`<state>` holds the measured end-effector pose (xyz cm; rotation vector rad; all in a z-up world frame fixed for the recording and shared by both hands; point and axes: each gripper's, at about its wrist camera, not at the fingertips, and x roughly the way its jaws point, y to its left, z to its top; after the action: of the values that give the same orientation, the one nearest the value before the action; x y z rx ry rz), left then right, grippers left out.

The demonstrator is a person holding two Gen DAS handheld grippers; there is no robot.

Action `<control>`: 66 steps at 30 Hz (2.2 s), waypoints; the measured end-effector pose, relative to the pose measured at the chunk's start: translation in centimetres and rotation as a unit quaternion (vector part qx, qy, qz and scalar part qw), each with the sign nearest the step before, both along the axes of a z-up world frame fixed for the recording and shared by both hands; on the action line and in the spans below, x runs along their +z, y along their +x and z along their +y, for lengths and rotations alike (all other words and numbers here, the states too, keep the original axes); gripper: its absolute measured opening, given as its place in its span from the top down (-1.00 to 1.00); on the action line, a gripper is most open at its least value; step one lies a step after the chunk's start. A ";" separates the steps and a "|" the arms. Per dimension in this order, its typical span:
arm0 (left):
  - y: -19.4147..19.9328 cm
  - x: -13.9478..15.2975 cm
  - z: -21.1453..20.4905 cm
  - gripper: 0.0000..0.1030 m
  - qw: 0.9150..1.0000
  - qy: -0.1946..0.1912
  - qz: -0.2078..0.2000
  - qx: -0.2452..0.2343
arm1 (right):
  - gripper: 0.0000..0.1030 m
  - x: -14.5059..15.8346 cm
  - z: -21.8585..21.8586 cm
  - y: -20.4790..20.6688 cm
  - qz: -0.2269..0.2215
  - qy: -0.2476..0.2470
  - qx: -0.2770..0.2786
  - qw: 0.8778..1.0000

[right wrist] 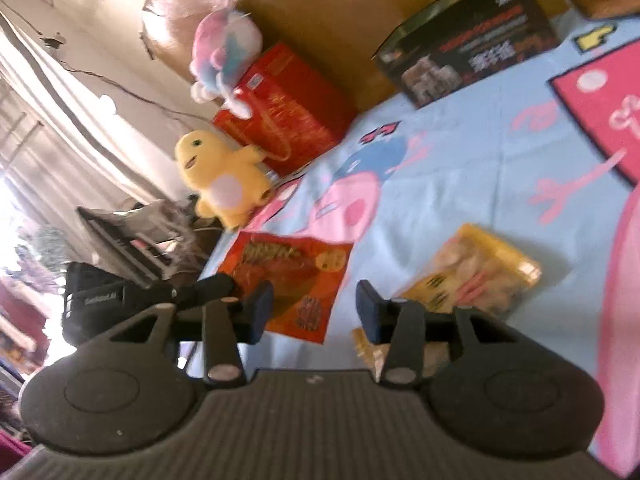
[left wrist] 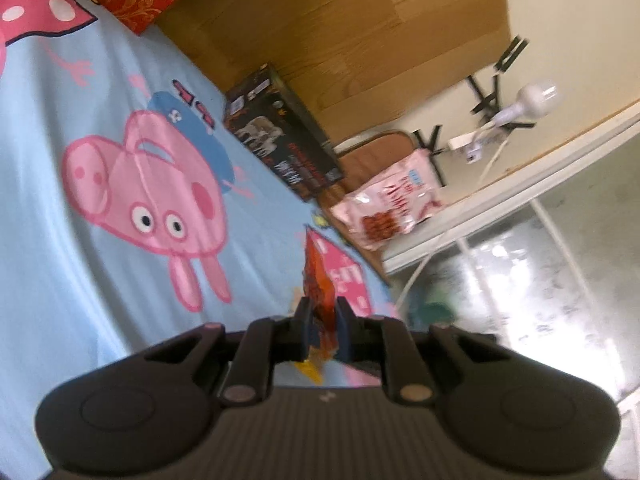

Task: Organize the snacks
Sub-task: 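Carry the red chip bag with the left tool and drop it into the black box, then lower the left tool onto the yellow-edged peanut bag and grasp it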

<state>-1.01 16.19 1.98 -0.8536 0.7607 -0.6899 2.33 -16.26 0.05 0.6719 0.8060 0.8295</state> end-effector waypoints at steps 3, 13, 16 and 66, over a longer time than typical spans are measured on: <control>-0.1 0.2 -0.1 0.75 1.000 -0.003 -0.004 -0.003 | -0.14 -0.2 -0.4 0.1 0.017 0.042 0.014 0.999; 4.0 2.0 -4.4 0.74 0.995 0.092 -0.009 -0.024 | 0.61 2.4 -2.0 -0.5 -0.050 -0.002 -0.034 0.998; 7.1 3.8 -6.4 0.73 0.992 0.119 -0.028 -0.035 | 0.61 3.2 -2.9 0.9 -0.064 -0.018 -0.058 0.996; 1.8 -3.1 -9.0 0.11 0.989 0.104 0.081 -0.066 | 0.30 -0.1 -4.1 -1.1 -0.064 -0.145 -0.040 0.987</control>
<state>0.80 7.23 -1.09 -0.6781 1.0248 -0.6496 1.20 -20.39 -0.07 0.3855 0.7604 0.6584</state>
